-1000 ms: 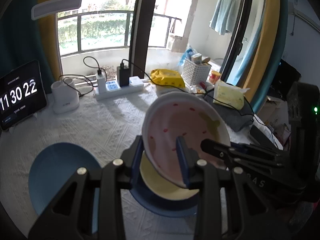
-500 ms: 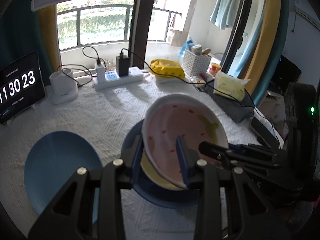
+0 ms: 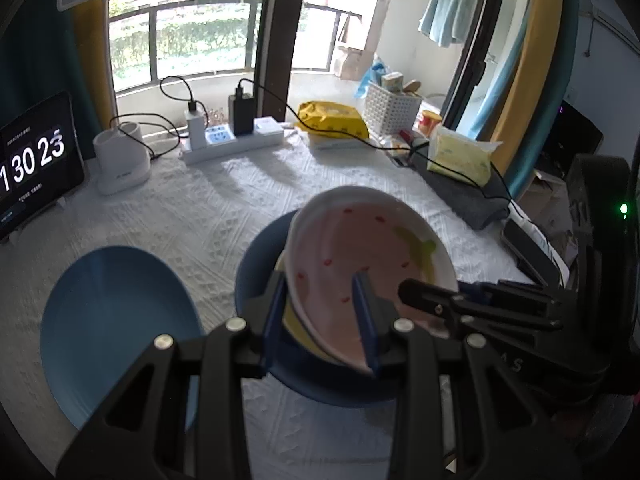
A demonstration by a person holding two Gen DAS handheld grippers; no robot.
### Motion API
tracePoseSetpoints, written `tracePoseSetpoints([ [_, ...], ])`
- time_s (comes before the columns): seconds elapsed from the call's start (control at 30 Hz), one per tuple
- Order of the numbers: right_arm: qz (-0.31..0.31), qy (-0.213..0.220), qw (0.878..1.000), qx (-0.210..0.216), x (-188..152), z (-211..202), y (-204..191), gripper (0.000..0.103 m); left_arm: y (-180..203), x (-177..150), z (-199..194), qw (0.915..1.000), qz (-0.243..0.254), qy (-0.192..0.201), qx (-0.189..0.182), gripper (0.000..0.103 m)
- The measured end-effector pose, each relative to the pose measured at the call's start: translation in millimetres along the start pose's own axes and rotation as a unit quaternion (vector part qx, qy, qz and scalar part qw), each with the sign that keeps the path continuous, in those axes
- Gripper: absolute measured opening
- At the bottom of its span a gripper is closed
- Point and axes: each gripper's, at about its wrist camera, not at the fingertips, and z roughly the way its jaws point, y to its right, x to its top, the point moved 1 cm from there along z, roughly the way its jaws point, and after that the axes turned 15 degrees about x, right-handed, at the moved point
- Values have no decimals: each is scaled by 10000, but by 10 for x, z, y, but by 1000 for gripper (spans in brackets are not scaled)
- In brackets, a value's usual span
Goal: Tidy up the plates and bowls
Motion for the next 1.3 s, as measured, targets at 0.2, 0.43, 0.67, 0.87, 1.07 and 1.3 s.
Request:
tracePoseSetpoints([
  [0.2, 33, -12, 10000, -7, 0, -8, 9, 23, 2, -32, 52, 9999, 16, -132, -22, 35],
  [0.43, -62, -53, 9999, -127, 1, 9, -28, 34, 24, -69, 90, 9997, 55, -214, -65, 34],
  [0.67, -46, -87, 9999, -85, 16, 19, 2, 35, -32, -70, 108, 9997, 21, -229, -30, 34],
  [0.87, -119, -46, 9999, -101, 31, -14, -29, 40, -7, -34, -1, 9999, 93, -55, -85, 36],
  [1.07, -142, -28, 9999, -82, 48, -44, -37, 40, -23, -22, 2, 9999, 72, -57, -86, 36],
  [1.3, -144, 97, 9998, -92, 63, -136, -26, 40, -108, -6, 34, 10000, 4, -61, -9, 36],
])
